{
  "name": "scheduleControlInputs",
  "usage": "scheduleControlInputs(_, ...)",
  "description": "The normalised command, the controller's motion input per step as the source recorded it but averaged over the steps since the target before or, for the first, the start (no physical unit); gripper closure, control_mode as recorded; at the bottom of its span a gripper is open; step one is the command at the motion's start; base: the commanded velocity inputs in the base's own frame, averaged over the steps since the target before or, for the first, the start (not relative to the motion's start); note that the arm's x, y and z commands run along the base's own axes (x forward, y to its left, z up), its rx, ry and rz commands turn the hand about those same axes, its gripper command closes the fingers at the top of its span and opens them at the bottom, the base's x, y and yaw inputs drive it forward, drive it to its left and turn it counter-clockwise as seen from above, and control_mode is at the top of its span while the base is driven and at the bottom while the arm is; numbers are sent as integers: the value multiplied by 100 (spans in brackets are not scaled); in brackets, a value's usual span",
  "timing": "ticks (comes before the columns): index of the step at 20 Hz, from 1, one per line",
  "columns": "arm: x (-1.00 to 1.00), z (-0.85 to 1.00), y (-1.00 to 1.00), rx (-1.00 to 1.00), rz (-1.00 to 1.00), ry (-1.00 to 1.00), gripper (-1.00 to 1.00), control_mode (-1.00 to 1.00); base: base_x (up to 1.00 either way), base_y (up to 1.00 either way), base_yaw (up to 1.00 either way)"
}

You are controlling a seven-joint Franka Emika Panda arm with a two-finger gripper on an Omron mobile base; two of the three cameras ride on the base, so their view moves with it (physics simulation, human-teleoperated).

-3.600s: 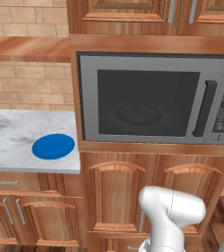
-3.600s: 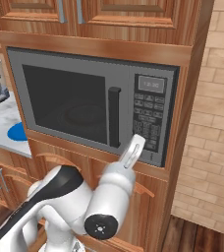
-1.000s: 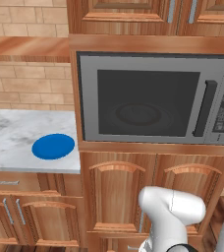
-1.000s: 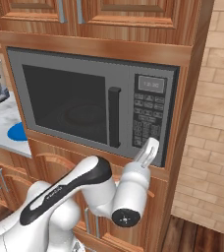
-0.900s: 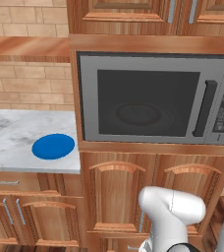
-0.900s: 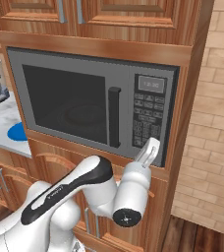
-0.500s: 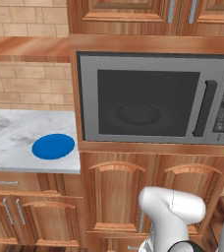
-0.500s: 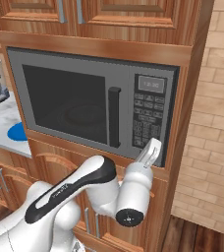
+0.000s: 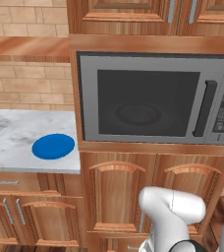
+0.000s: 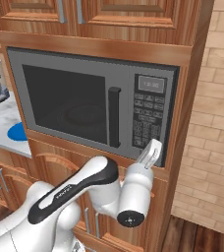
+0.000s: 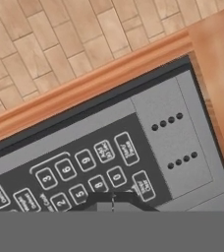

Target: Pick the marshmallow from the counter and place it in the microwave. Then turn on the microwave.

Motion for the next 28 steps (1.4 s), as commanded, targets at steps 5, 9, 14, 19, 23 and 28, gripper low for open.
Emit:
scheduleControlInputs(5, 9, -4, 0, 0, 0, -2, 100, -100, 0, 0, 0)
scheduleControlInputs(9, 8, -2, 0, 0, 0, -1, 100, -100, 0, 0, 0)
scheduleControlInputs(14, 9, -3, 0, 0, 0, 0, 100, -100, 0, 0, 0)
scheduleControlInputs(19, 10, -5, -2, 0, 0, 0, 100, -100, 0, 0, 0)
scheduleControlInputs(23, 12, -6, -3, 0, 0, 0, 100, -100, 0, 0, 0)
scheduleControlInputs(28, 9, -4, -7, 0, 0, 0, 100, -100, 0, 0, 0)
